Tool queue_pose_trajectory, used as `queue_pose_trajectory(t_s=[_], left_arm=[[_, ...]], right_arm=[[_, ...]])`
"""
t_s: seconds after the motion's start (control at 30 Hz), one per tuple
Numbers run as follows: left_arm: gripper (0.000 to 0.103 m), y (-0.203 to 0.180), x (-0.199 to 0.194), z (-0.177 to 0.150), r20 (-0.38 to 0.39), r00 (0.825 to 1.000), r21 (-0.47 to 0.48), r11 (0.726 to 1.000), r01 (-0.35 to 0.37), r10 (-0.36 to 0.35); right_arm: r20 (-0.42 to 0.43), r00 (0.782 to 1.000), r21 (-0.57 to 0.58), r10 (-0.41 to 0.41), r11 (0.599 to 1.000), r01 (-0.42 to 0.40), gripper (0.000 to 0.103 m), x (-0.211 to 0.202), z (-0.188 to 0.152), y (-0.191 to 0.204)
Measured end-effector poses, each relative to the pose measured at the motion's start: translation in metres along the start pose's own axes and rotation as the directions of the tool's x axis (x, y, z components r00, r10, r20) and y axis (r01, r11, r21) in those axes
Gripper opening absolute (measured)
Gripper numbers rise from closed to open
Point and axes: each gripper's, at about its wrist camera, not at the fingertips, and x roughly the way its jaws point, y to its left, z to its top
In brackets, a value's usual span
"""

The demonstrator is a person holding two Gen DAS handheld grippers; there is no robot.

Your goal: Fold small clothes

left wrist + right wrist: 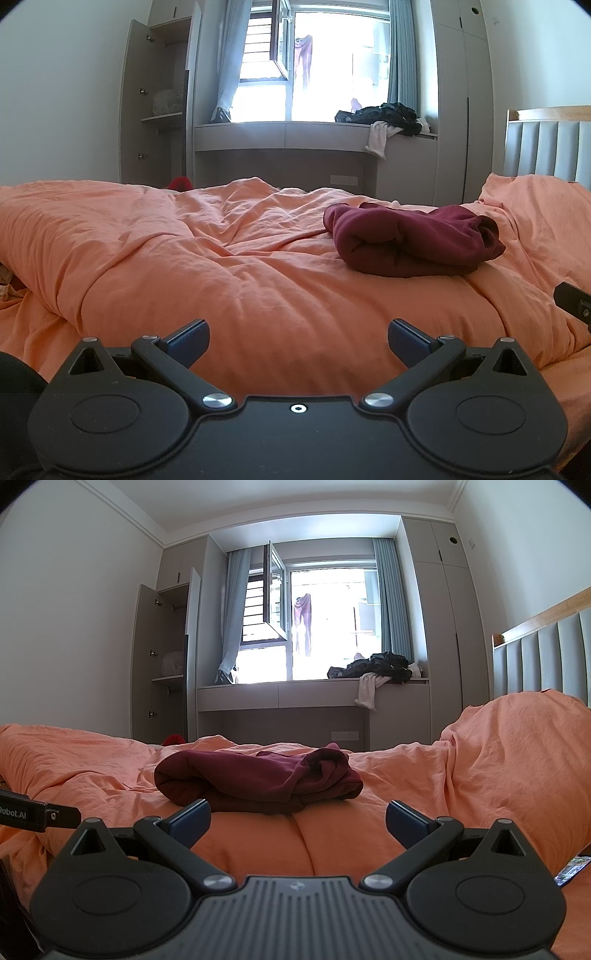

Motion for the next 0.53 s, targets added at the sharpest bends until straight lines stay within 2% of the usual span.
queue_pose_trajectory(t_s=[0.53], left_arm=[[0.103,0.0001,-0.0001,-0.0012,-0.002,1.0,0.004,1.0,0.003,-0.003]], right_arm=[[0.0,1.0,-0.002,0.0,1.0,0.0,0.103,0.0,0.0001,-0.0003]])
